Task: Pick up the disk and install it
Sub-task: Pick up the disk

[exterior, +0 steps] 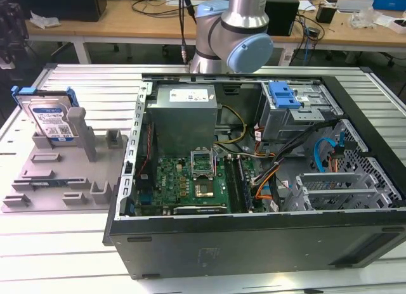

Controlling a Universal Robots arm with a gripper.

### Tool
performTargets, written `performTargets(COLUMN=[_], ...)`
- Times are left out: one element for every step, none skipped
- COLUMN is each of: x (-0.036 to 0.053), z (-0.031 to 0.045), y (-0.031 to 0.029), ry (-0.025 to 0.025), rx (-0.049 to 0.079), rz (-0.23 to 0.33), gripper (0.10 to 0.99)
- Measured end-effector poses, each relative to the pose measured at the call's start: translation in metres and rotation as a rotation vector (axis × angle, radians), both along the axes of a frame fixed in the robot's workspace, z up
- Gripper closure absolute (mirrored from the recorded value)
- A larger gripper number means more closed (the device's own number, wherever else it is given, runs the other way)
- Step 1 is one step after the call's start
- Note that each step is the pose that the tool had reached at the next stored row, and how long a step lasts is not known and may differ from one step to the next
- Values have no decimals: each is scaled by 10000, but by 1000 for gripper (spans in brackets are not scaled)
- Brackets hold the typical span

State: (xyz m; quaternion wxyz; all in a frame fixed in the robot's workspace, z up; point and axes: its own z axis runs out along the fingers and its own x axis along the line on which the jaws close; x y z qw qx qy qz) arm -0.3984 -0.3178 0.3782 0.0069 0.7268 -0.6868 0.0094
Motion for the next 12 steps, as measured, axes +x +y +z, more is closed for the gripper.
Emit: performTargets(x=[-20, -30, -32, -33, -33, -33, -32, -32, -33, -33, -33, -33], z=[-8, -17, -18, -19, -20, -23, -27, -36, -45, -60, -73, -81], y=[0, -1, 0, 3, 4, 6, 7, 8, 10, 17, 25, 45], ry=[-1, -3, 0, 0, 0, -1, -1, 1, 0, 1, -1, -2], rx=[2, 9, 10, 12, 13, 14, 14, 14, 14, 13, 14, 15], rz=[-19, -45, -57, -65, -70, -75, -78, -81, -85, -88, -87, -87], gripper=[604, 604, 604, 604, 604, 604, 604, 604, 604, 604, 604, 604])
